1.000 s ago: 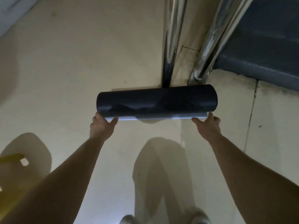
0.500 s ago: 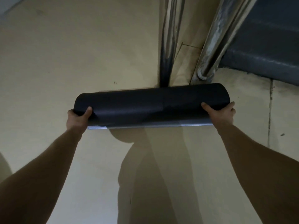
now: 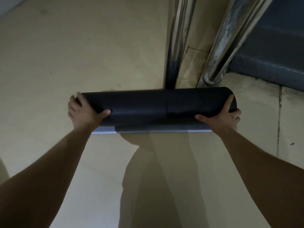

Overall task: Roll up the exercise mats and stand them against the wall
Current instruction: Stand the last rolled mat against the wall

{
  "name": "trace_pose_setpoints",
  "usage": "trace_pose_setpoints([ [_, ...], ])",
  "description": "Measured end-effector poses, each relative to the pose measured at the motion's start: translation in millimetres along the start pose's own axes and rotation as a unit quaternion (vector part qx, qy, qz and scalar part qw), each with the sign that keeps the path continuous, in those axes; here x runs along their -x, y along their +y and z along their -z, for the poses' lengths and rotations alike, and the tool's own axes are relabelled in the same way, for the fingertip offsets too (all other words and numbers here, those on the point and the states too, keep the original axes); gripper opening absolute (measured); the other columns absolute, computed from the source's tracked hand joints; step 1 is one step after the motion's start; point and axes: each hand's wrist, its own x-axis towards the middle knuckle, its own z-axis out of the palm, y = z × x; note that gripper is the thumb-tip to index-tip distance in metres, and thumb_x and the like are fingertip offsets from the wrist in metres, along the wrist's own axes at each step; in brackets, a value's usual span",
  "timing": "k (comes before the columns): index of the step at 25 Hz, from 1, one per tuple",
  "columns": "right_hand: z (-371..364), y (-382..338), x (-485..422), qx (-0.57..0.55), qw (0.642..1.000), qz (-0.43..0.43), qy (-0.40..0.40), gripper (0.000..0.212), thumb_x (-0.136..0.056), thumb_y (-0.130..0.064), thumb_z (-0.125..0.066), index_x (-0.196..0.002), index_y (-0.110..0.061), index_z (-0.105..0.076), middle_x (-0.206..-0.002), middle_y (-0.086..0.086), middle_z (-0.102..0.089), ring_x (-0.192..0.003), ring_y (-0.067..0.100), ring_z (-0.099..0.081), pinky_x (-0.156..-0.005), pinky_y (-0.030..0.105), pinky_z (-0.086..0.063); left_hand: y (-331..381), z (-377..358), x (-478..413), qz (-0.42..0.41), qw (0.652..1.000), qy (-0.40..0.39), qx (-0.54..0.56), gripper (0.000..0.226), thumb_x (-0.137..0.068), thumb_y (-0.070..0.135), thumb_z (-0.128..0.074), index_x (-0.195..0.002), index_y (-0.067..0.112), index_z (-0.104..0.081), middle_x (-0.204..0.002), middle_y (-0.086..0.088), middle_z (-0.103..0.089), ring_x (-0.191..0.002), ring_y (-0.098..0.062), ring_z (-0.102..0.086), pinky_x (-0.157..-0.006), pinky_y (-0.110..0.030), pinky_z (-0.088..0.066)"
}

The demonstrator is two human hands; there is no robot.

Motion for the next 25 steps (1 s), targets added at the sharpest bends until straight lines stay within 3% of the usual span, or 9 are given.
trace_pose_setpoints([
  [2, -5, -2, 6, -0.036, 0.997, -0.06, 0.022, 0.152, -0.06, -0.066, -0.091, -0.162, -0.025, 0.014, -0.158, 0.026, -0.02, -0.136, 0.053, -0.038, -0.108, 0.064, -0.041, 28, 8, -5, -0.187, 0.978, -0.058, -0.076, 0.105, -0.076, 0.061, -0.072, -0.16, 0.023, -0.022, -0.166, -0.013, -0.021, -0.152, -0.034, -0.018, -0.122, -0.059, -0.011],
  [5, -19, 2, 21, -0.163, 0.971, -0.173, -0.04, 0.13, -0.064, -0.072, -0.085, -0.158, -0.01, -0.019, -0.145, 0.023, -0.049, -0.118, 0.045, -0.06, -0.096, 0.057, -0.054, 88, 0, -8, -0.294, 0.929, -0.186, -0.13, 0.114, -0.062, 0.088, -0.057, -0.157, 0.031, -0.029, -0.161, -0.002, -0.037, -0.147, -0.029, -0.033, -0.121, -0.058, -0.012],
  [7, -31, 3, 32, -0.264, 0.925, -0.23, -0.149, 0.113, -0.066, -0.085, -0.071, -0.148, -0.014, -0.041, -0.134, 0.018, -0.057, -0.104, 0.04, -0.065, -0.082, 0.053, -0.06, 116, -15, -12, -0.309, 0.913, -0.213, -0.158, 0.123, -0.056, 0.086, -0.069, -0.157, 0.03, -0.025, -0.159, -0.001, -0.04, -0.144, -0.031, -0.038, -0.12, -0.057, -0.022],
  [9, -45, 4, 41, -0.344, 0.883, -0.244, -0.206, 0.107, -0.072, -0.09, -0.06, -0.152, -0.022, -0.039, -0.137, 0.012, -0.05, -0.112, 0.037, -0.058, -0.091, 0.054, -0.057, 121, -23, -15, -0.306, 0.912, -0.226, -0.154, 0.129, -0.05, 0.084, -0.075, -0.156, 0.03, -0.027, -0.155, -0.001, -0.045, -0.138, -0.032, -0.044, -0.115, -0.055, -0.034],
  [12, -64, -3, 47, -0.45, 0.842, -0.247, -0.166, 0.101, -0.078, -0.081, -0.064, -0.153, -0.019, -0.036, -0.138, 0.008, -0.05, -0.119, 0.033, -0.055, -0.097, 0.048, -0.051, 113, -25, -12, -0.311, 0.917, -0.204, -0.142, 0.126, -0.051, 0.084, -0.074, -0.155, 0.029, -0.029, -0.152, 0.0, -0.048, -0.136, -0.031, -0.047, -0.114, -0.053, -0.035],
  [16, -74, -22, 48, -0.56, 0.775, -0.251, -0.153, 0.094, -0.07, -0.058, -0.088, -0.143, -0.02, -0.043, -0.132, 0.006, -0.058, -0.118, 0.028, -0.059, -0.11, 0.048, -0.048, 115, -24, -9, -0.31, 0.918, -0.211, -0.126, 0.12, -0.053, 0.08, -0.079, -0.153, 0.032, -0.031, -0.148, 0.001, -0.052, -0.13, -0.031, -0.052, -0.111, -0.051, -0.04],
  [20, -70, -43, 57, -0.613, 0.737, -0.264, -0.105, 0.072, -0.068, -0.048, -0.094, -0.122, -0.019, -0.057, -0.118, 0.006, -0.066, -0.105, 0.024, -0.067, -0.101, 0.038, -0.057, 126, -10, -3, -0.272, 0.92, -0.227, -0.166, 0.119, -0.05, 0.087, -0.073, -0.151, 0.036, -0.035, -0.142, -0.001, -0.058, -0.123, -0.031, -0.057, -0.103, -0.048, -0.047],
  [23, -46, -58, 55, -0.581, 0.773, -0.25, -0.059, 0.08, -0.061, -0.06, -0.092, -0.122, -0.021, -0.058, -0.122, 0.005, -0.065, -0.106, 0.025, -0.064, -0.1, 0.043, -0.054, 130, 4, 17, -0.213, 0.913, -0.31, -0.16, 0.116, -0.049, 0.095, -0.064, -0.146, 0.033, -0.046, -0.135, -0.003, -0.062, -0.117, -0.028, -0.061, -0.098, -0.04, -0.05],
  [25, -25, -63, 50, -0.516, 0.829, -0.197, -0.089, 0.094, -0.053, -0.067, -0.089, -0.133, -0.031, -0.054, -0.132, 0.001, -0.06, -0.113, 0.027, -0.06, -0.102, 0.049, -0.05, 122, -7, 45, -0.13, 0.898, -0.417, -0.055, 0.114, -0.043, 0.099, -0.06, -0.129, 0.024, -0.063, -0.117, -0.002, -0.068, -0.096, -0.019, -0.067, -0.077, -0.03, -0.054],
])
